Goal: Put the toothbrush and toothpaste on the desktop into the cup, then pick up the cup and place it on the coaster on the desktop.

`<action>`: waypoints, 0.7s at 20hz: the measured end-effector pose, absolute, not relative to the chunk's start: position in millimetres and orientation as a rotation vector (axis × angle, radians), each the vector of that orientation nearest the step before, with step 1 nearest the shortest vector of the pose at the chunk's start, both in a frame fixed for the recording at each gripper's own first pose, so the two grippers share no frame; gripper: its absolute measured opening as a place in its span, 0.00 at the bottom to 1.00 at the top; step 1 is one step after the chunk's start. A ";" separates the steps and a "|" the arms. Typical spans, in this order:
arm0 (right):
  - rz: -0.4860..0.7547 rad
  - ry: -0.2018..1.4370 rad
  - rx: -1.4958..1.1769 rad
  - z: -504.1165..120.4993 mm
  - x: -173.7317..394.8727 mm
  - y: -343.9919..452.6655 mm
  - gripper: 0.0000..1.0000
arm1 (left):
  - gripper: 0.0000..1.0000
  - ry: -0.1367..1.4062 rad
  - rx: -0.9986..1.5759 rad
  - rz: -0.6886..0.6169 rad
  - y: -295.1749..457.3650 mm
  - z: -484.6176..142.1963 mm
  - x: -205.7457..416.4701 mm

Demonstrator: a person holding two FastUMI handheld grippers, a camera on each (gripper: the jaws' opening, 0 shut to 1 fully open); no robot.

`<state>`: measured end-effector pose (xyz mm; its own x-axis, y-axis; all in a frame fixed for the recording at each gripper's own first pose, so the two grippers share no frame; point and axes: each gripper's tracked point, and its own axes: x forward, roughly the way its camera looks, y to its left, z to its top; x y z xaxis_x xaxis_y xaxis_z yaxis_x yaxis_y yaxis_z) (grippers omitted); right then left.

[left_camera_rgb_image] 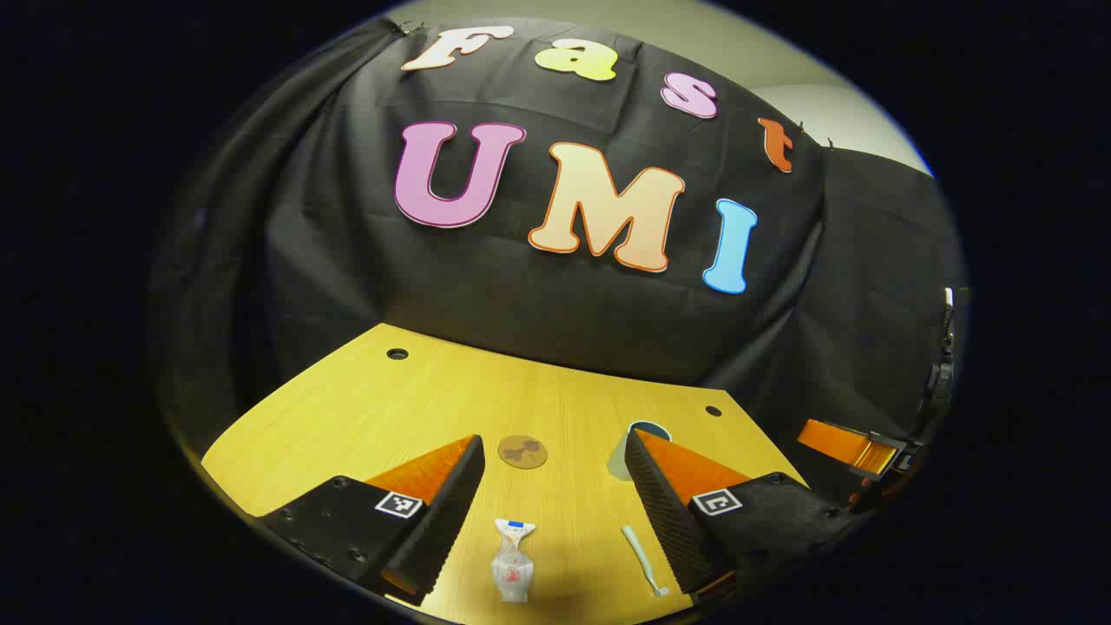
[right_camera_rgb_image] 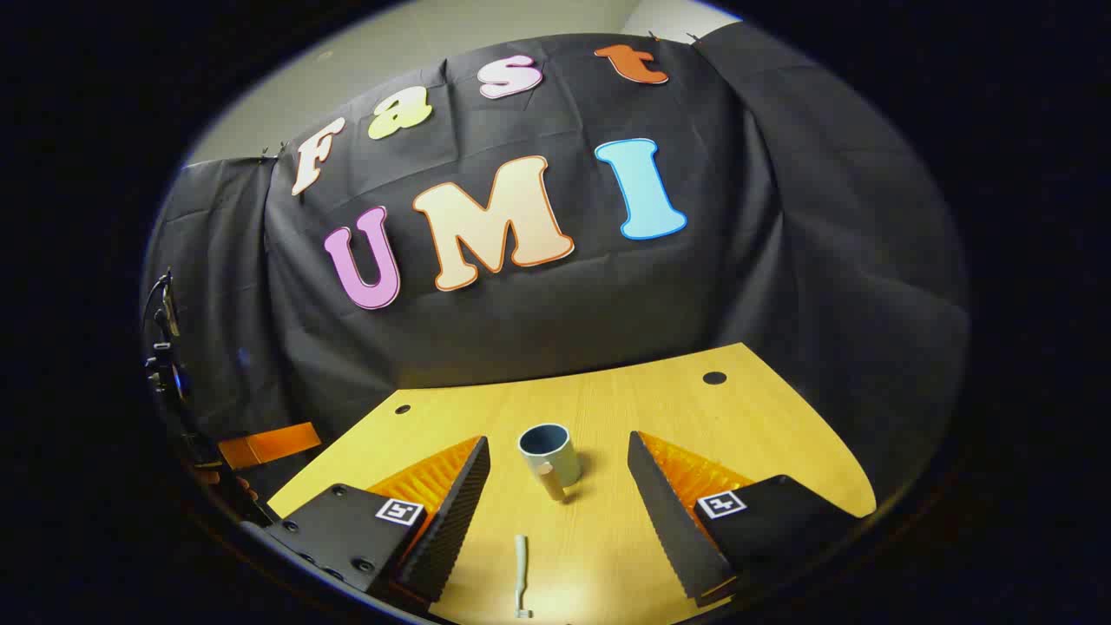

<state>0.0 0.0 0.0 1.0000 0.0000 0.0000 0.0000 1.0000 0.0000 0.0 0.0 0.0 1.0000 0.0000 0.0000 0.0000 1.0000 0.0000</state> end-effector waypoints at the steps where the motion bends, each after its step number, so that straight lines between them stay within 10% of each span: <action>1: 0.000 0.006 0.004 -2.5 0.0 7.3 0.98 | 0.96 0.025 0.010 -0.005 3.5 -4.5 0.8; 14: -0.009 0.133 -0.048 -41.1 3.1 35.0 0.98 | 0.97 0.184 0.056 -0.035 35.9 -45.1 2.3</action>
<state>3.1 35.0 -41.1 0.9911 -0.0126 -0.1324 0.0062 0.9988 -0.0488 2.3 35.9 -45.1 0.9826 -0.0297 -0.1835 0.0400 0.9978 0.0526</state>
